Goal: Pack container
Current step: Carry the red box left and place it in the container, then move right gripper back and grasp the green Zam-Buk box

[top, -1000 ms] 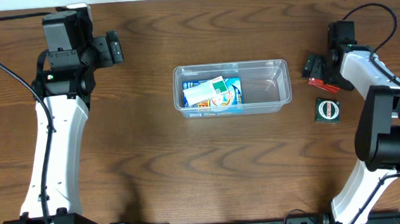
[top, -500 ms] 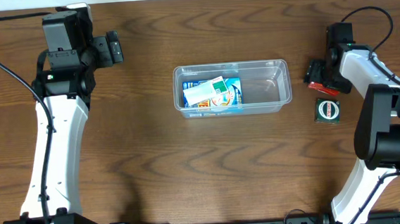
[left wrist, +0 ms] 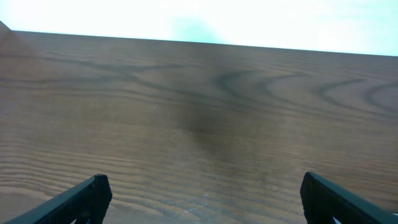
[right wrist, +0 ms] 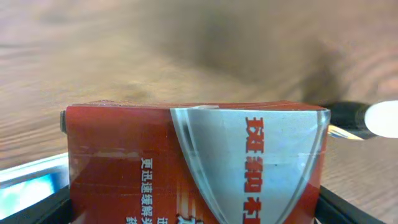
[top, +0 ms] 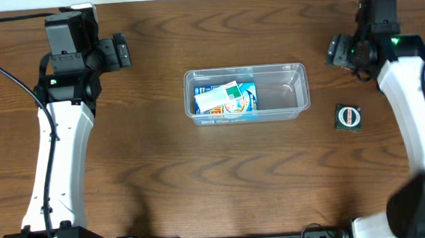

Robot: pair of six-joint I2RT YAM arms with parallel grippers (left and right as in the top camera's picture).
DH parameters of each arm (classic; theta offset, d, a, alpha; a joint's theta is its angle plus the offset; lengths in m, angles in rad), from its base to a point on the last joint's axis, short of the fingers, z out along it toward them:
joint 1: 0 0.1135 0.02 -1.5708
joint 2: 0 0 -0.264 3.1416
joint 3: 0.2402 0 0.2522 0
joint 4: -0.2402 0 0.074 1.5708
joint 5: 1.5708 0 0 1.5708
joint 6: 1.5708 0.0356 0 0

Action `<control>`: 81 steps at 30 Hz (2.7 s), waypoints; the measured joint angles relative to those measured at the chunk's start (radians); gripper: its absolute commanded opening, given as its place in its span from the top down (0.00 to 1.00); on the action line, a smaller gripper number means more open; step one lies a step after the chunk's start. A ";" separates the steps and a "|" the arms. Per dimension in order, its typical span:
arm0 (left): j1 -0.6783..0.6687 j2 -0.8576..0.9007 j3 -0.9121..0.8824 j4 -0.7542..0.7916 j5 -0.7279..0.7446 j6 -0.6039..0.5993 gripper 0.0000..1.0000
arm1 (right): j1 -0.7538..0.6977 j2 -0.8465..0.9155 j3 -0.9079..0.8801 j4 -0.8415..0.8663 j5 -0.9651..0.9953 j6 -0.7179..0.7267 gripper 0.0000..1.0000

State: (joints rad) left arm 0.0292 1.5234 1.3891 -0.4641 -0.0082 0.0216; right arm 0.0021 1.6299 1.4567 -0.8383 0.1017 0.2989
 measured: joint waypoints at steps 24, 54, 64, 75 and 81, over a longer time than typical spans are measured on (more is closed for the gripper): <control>0.000 0.000 0.000 0.000 0.000 0.000 0.02 | 0.421 0.156 0.003 -0.086 0.035 0.146 0.16; 0.000 0.000 0.000 0.000 0.000 0.000 0.02 | 0.417 0.267 0.003 -0.081 0.164 0.164 0.01; 0.000 0.000 0.000 0.000 0.000 0.000 0.02 | 0.408 0.216 0.009 -0.219 0.162 0.164 0.01; 0.000 0.000 0.000 0.000 0.000 0.000 0.02 | 0.140 -0.163 0.048 -0.441 0.168 0.183 0.01; 0.000 0.000 0.000 0.000 0.000 0.000 0.02 | 0.013 -0.164 -0.047 -0.407 0.151 0.185 0.01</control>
State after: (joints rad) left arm 0.0292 1.5234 1.3891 -0.4637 -0.0082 0.0216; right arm 0.0154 1.4662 1.4094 -1.2453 0.2531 0.4843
